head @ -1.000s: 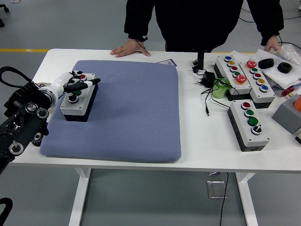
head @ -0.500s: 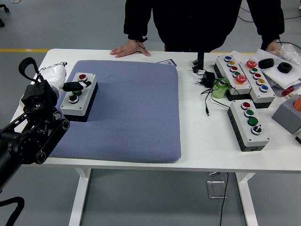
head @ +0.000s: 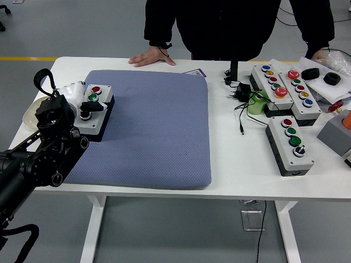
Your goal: Pick up the button,place it on the desk,press the button,press the button
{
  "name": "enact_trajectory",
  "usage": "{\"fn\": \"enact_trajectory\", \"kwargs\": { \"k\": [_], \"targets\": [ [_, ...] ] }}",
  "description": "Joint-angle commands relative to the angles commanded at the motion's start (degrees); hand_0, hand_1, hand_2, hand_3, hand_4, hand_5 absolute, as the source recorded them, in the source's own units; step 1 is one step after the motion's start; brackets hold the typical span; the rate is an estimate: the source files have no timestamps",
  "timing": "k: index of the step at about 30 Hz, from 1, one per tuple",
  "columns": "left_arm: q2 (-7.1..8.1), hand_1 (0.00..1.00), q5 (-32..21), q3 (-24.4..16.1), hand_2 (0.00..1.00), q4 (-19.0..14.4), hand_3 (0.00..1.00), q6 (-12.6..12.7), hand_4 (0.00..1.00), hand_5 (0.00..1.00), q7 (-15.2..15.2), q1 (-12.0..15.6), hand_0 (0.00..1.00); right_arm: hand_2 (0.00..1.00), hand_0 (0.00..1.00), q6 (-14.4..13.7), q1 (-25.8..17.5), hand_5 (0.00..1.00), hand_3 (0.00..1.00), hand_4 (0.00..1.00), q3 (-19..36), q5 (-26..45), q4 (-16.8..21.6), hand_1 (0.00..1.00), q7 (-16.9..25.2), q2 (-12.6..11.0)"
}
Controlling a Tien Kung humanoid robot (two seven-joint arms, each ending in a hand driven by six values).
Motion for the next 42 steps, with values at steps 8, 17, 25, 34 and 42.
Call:
{"fn": "enact_trajectory", "kwargs": {
  "k": [8,17,25,34,42],
  "targets": [
    [-1.59,0.998,1.00,0.60,0.998,4.30,0.998,-1.24,0.998,0.777,0.00,-1.20,0.873,0.744,0.771,0.00,-0.05,0.155,0.594,0.205,0.13,-0.27,0.00,0.738,0.04,-0.10],
    [-2.91,0.992,3.34,0.20,0.998,8.33,0.998,-1.17,0.998,0.726,0.00,-2.25,0.840,0.744,0.771,-0.05,-0.02,0.155,0.594,0.205,0.02,-0.18,0.00,0.738,0.08,-0.16],
    [-2.93,0.870,5.09,0.99,0.980,8.22,0.998,1.89,0.998,0.524,0.00,-1.74,0.698,0.744,0.770,-0.02,-0.05,0.154,0.594,0.205,-0.17,-0.18,0.00,0.738,-0.01,-0.19],
    [-2.80,0.710,5.09,1.42,0.868,9.63,0.998,1.65,0.998,0.467,0.00,-1.43,0.520,0.744,0.770,0.03,-0.05,0.152,0.594,0.205,-0.05,-0.37,0.00,0.738,-0.06,-0.20],
    [-2.59,0.447,5.09,2.59,0.544,9.04,0.907,2.60,0.924,0.219,0.00,-1.37,0.338,0.744,0.768,0.03,-0.03,0.154,0.593,0.204,0.04,-0.52,0.00,0.738,-0.07,-0.17]
  ]
}}
